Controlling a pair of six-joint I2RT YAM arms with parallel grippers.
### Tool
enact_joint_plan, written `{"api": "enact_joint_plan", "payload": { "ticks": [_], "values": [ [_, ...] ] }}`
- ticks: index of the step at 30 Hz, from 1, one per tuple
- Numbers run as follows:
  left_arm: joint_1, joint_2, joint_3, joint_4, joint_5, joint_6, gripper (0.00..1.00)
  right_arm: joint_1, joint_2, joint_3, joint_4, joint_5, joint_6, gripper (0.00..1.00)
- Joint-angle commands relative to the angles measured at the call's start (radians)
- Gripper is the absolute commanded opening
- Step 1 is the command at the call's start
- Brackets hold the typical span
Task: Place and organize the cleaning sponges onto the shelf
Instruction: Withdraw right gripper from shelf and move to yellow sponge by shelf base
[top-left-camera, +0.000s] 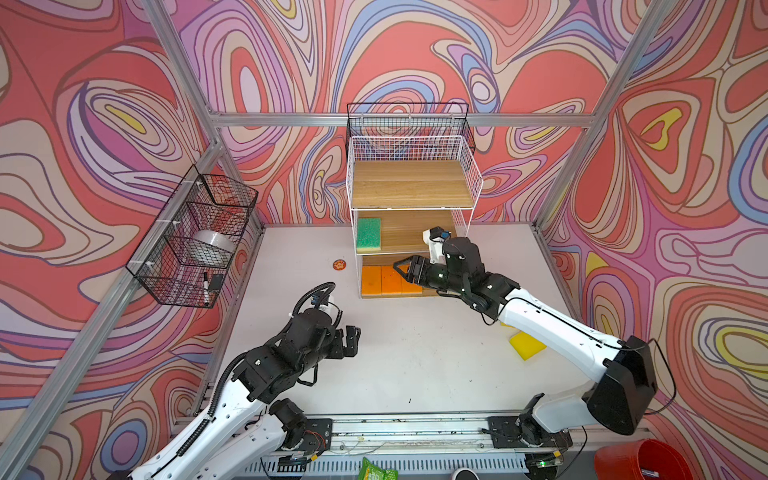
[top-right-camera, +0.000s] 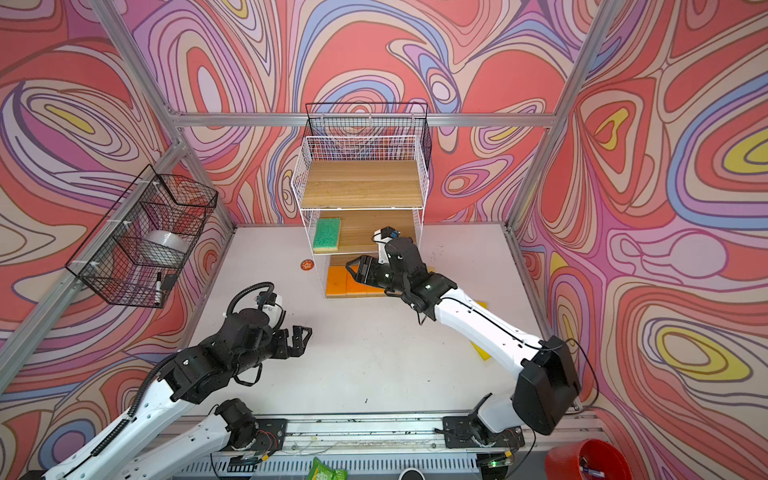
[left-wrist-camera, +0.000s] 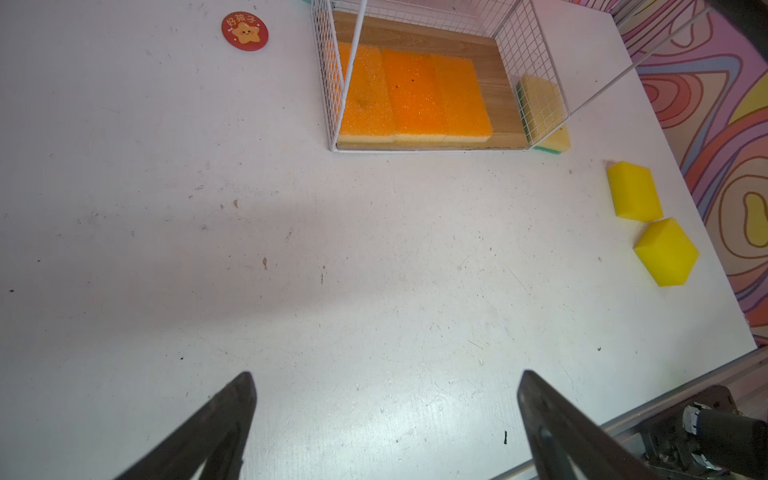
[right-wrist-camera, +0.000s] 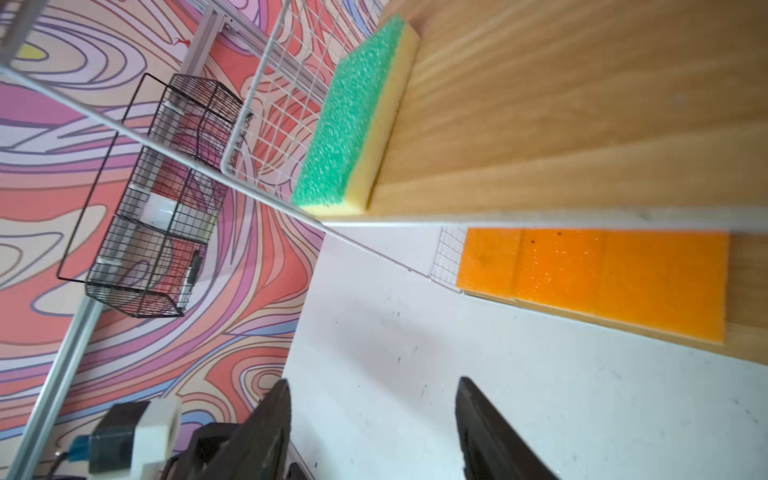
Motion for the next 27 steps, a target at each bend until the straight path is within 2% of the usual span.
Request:
{"api": "enact_joint_plan", "payload": {
  "ticks": [1,5,8,10,14,21,25,27],
  "values": [
    [-0.032,0.031,-0.024,0.06,-0.02,-0.015,0.99,0.033,-0.105,-0.103,-0.071,0.073,-0.034,0.66],
    [-0.114,0.094,-0.065,0.116,-0.092,-0.049,0.99,0.032,-0.278,-0.275,-0.158,0.138,-0.015,0.7],
    [-0.122,0.104,-0.121,0.179,-0.092,-0.087,0.99,0.018,-0.413,-0.367,-0.248,0.208,0.004,0.73],
    [-0.121,0.097,-0.161,0.218,-0.092,-0.104,0.98,-0.02,-0.487,-0.418,-0.297,0.208,0.021,0.71],
    [-0.121,0.109,-0.2,0.256,-0.1,-0.111,0.97,-0.17,-0.55,-0.476,-0.364,0.154,-0.004,0.66],
    [-0.122,0.205,-0.223,0.339,-0.092,-0.108,0.98,-0.497,-0.346,-0.494,-0.236,-0.072,-0.109,0.65],
    [-0.118,0.264,-0.238,0.413,-0.079,-0.107,0.98,-0.587,-0.154,-0.427,-0.137,-0.112,-0.141,0.62],
    [-0.103,0.307,-0.232,0.442,-0.05,-0.109,0.99,-0.601,-0.038,-0.362,-0.117,-0.088,-0.16,0.61]
  ]
}}
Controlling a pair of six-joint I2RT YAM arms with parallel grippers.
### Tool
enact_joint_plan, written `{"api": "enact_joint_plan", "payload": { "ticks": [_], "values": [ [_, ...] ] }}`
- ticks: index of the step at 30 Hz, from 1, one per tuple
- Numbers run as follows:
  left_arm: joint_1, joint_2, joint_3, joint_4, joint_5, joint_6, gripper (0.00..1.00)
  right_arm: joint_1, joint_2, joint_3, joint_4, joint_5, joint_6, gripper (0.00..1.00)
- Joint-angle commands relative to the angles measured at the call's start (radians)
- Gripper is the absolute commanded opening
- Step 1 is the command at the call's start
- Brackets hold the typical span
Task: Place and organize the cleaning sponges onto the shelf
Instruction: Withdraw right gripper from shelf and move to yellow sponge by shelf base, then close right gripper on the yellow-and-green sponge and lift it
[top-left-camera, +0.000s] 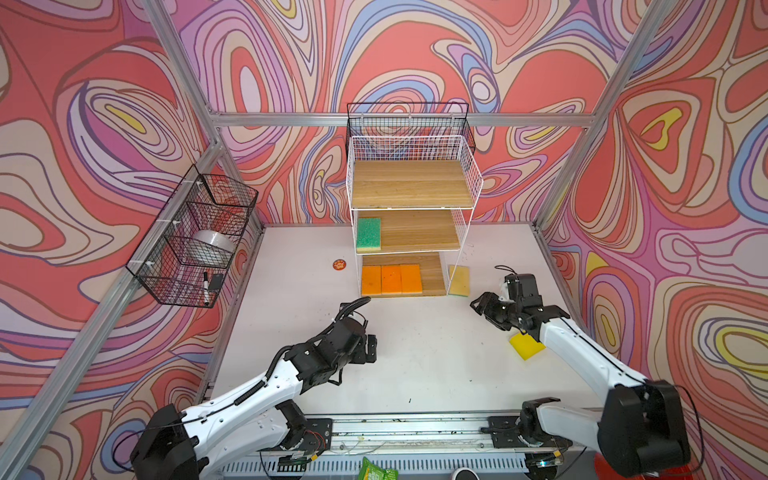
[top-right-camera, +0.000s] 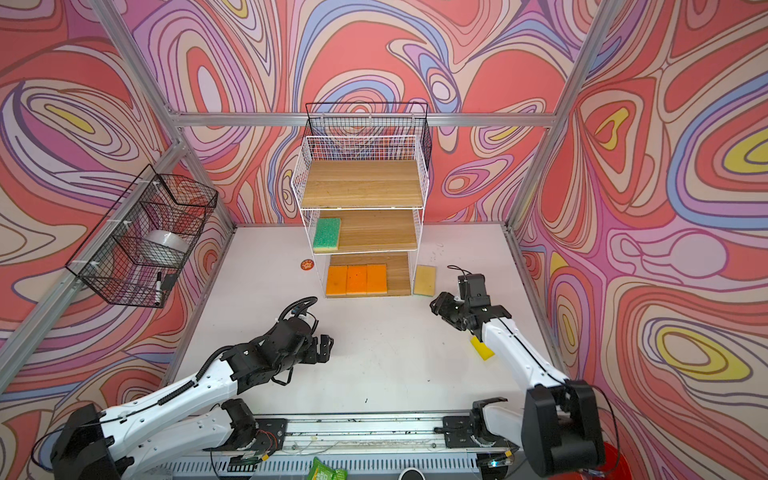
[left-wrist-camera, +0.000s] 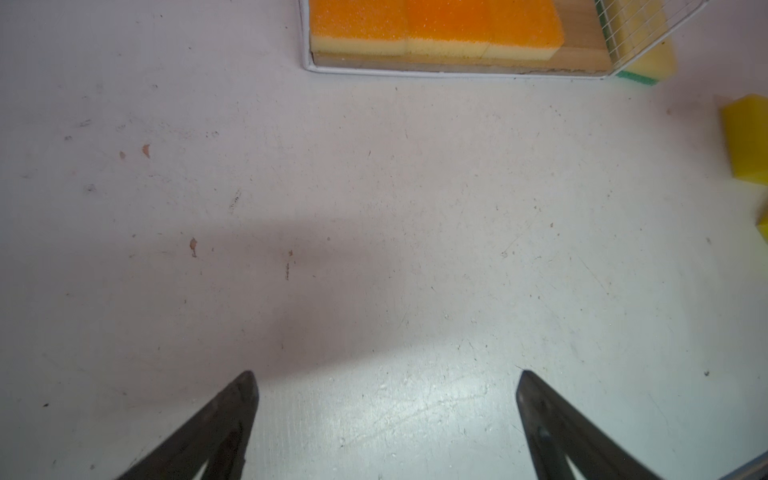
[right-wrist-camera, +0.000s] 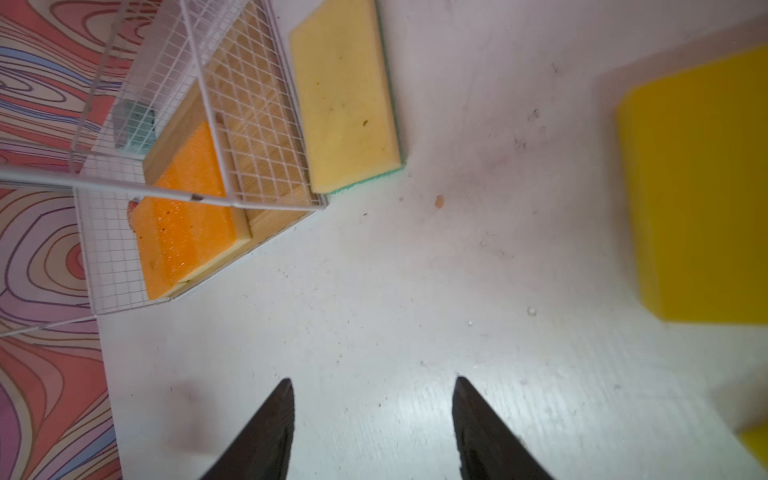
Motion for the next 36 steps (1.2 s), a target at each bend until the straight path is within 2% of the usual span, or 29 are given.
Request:
{"api": "enact_joint_plan", "payload": {
  "ticks": [1,5,17,25,29,36],
  "values": [
    [0.018,0.056,0.002,0.091,0.032,-0.02,0.99,-0.017,0.133,0.099,0.087,-0.005,-0.06,0.6],
    [0.03,0.127,0.028,0.135,0.063,-0.004,0.98,-0.017,0.258,0.172,0.125,0.058,-0.079,0.59],
    [0.111,0.263,0.053,0.282,0.175,0.023,0.99,-0.017,0.521,0.331,0.148,0.106,-0.099,0.5],
    [0.116,0.387,0.131,0.348,0.218,0.024,0.99,-0.017,0.6,0.38,0.145,0.107,-0.118,0.37],
    [0.116,0.401,0.137,0.361,0.225,0.021,0.98,-0.017,0.624,0.369,0.164,0.076,-0.113,0.35],
    [0.116,0.358,0.122,0.339,0.227,0.011,0.97,-0.017,0.574,0.312,0.191,0.066,-0.089,0.05]
  ]
}}
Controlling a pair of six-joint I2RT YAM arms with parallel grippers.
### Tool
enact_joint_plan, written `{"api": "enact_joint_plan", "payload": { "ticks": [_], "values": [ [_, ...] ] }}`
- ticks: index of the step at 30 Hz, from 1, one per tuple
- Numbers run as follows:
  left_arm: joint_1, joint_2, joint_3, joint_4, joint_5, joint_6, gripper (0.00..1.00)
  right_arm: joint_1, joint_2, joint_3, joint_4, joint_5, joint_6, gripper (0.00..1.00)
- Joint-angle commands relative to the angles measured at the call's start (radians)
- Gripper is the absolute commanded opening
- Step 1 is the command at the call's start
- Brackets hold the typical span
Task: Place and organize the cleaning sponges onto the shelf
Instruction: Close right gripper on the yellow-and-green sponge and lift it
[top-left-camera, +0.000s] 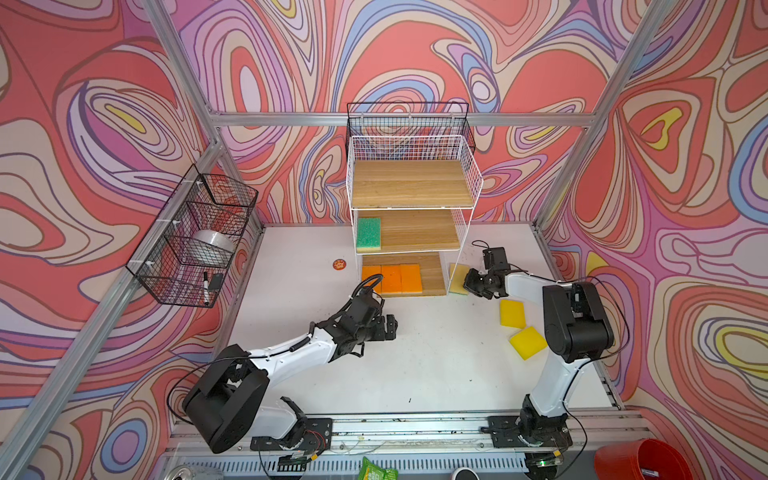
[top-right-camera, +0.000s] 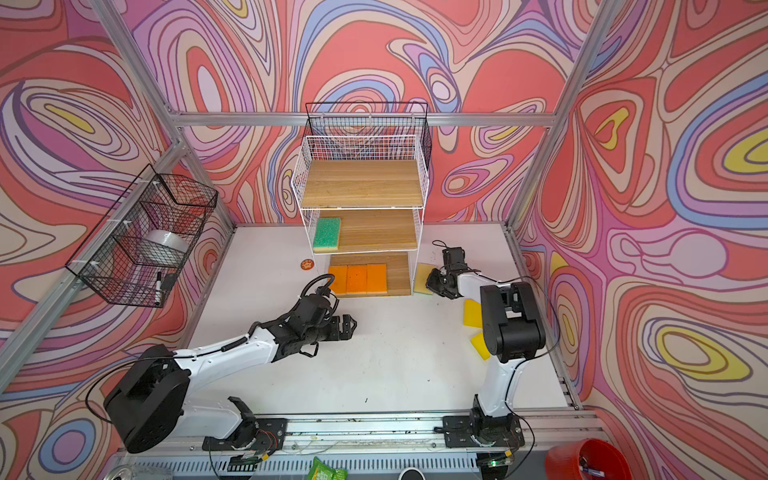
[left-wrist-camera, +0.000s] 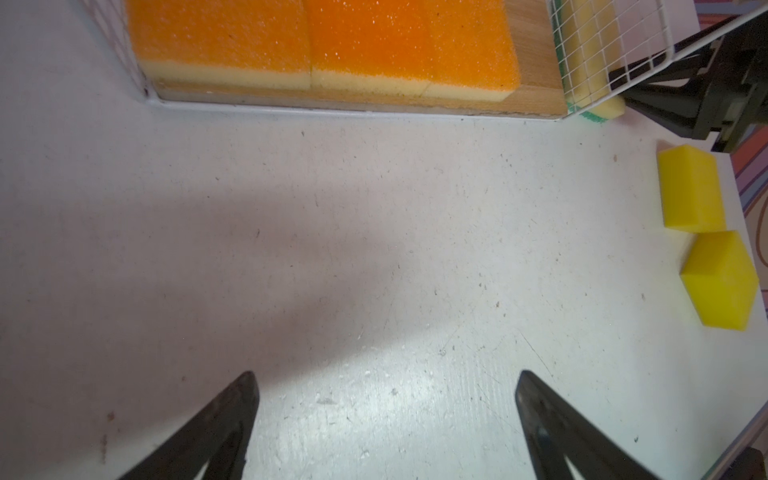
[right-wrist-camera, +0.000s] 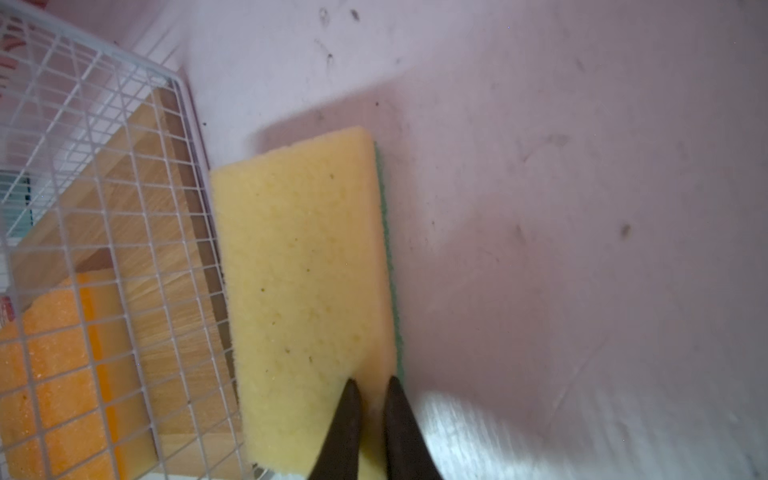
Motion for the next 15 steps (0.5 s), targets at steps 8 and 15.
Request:
{"api": "enact_joint_plan", "payload": {
  "ticks": [8,15],
  "values": [
    [-0.022,-0.124,-0.023,-0.04,0.041,-0.017,0.96,-0.002,-0.228,-0.163,-0.039,0.007,0.018,0.0],
    [-0.056,-0.171,-0.081,0.029,0.143,-0.078,0.91,-0.002,-0.514,-0.33,-0.131,-0.052,0.027,0.0]
  ]
}}
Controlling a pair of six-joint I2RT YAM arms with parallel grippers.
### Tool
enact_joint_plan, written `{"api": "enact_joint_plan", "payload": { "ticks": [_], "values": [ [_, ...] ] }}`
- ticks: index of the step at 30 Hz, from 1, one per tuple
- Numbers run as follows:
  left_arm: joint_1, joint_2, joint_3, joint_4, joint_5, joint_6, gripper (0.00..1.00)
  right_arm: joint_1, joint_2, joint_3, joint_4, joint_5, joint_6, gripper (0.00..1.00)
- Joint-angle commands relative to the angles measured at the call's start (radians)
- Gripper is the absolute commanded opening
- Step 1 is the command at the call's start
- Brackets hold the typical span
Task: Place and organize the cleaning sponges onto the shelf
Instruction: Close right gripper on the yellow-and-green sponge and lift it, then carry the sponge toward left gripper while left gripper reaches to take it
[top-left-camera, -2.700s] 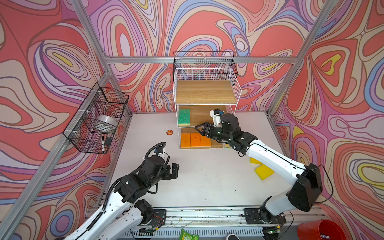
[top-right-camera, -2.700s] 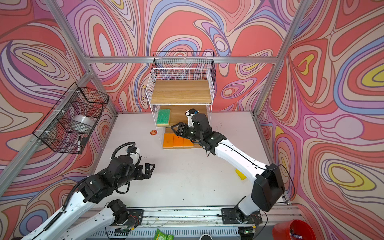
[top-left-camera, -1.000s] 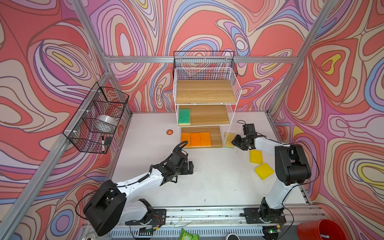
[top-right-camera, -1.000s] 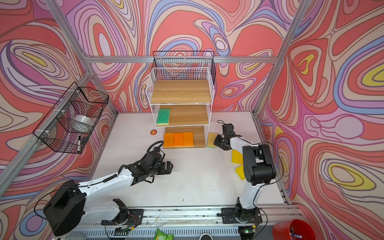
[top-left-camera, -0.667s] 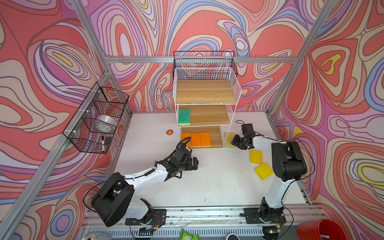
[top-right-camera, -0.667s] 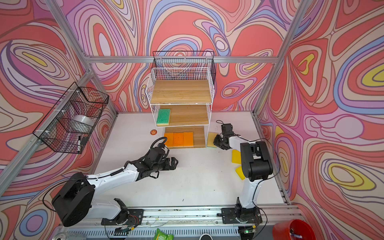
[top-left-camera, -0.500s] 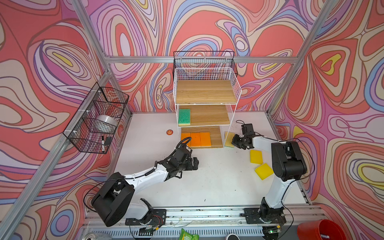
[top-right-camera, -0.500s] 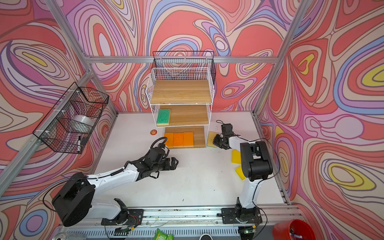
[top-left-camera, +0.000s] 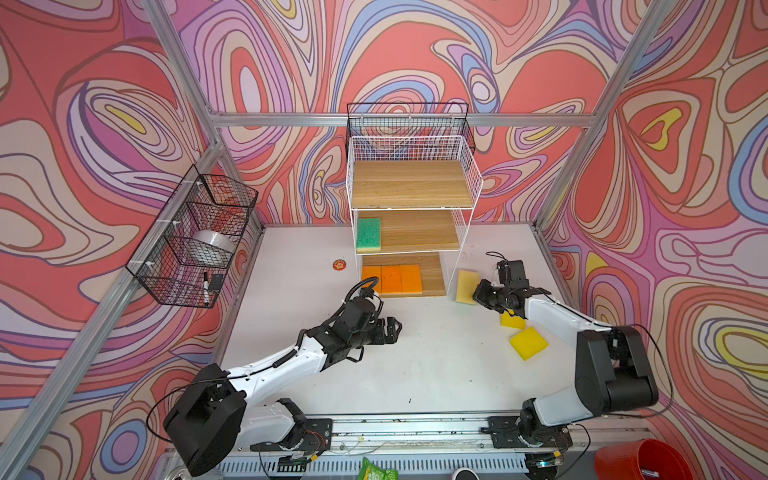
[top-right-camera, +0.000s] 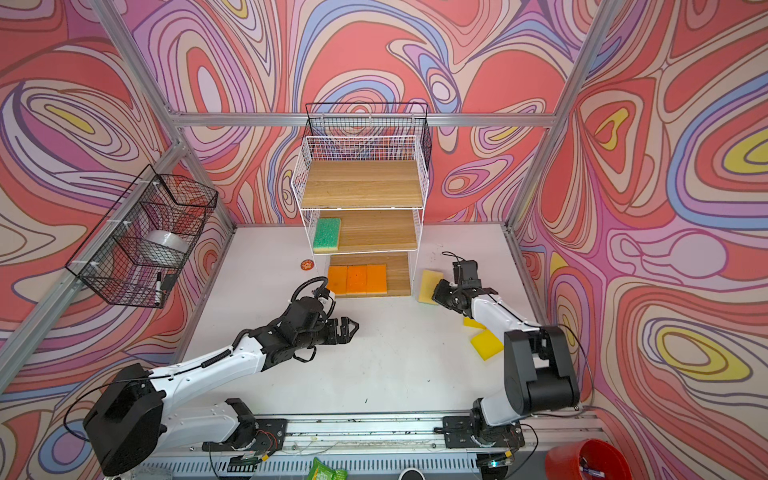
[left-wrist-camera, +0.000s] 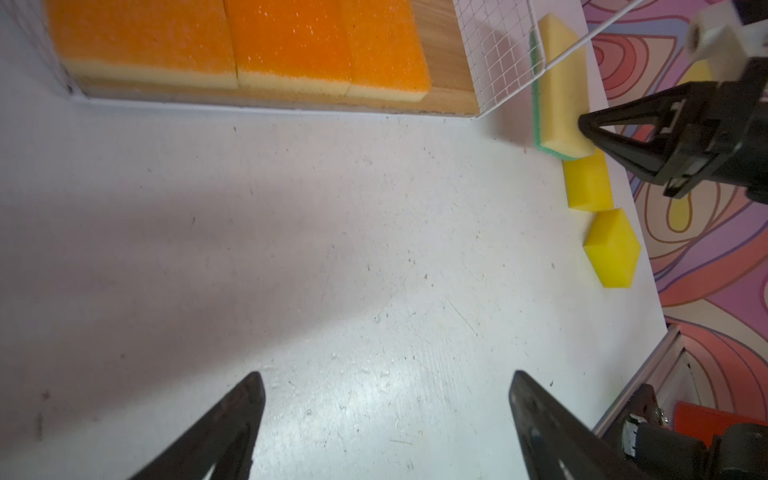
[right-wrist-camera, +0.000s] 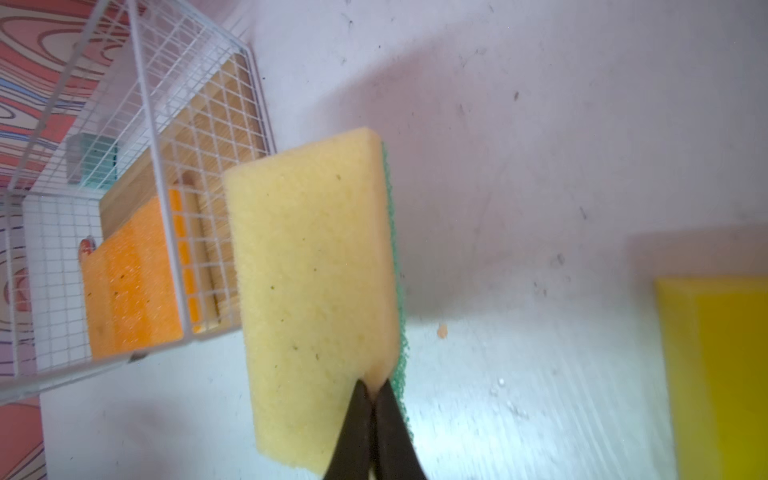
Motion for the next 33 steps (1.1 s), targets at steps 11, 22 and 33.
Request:
{"api": "enact_joint_plan", "payload": {
  "ticks": [11,22,33],
  "values": [
    [-0.135,-0.058,-0.086,0.277,0.048,-0.126,0.93,0.0,-0.418,-0.272,-0.124,-0.342,0.07,0.0],
    [-0.205,0.115,-0.051,0.528,-0.028,-0.213,0.93,0.09,-0.433,-0.281,-0.052,-0.501,0.096,0.0],
    [-0.209,0.268,0.029,0.703,-0.032,-0.233,0.92,0.149,-0.364,-0.256,0.033,-0.547,0.11,0.0]
  ]
}}
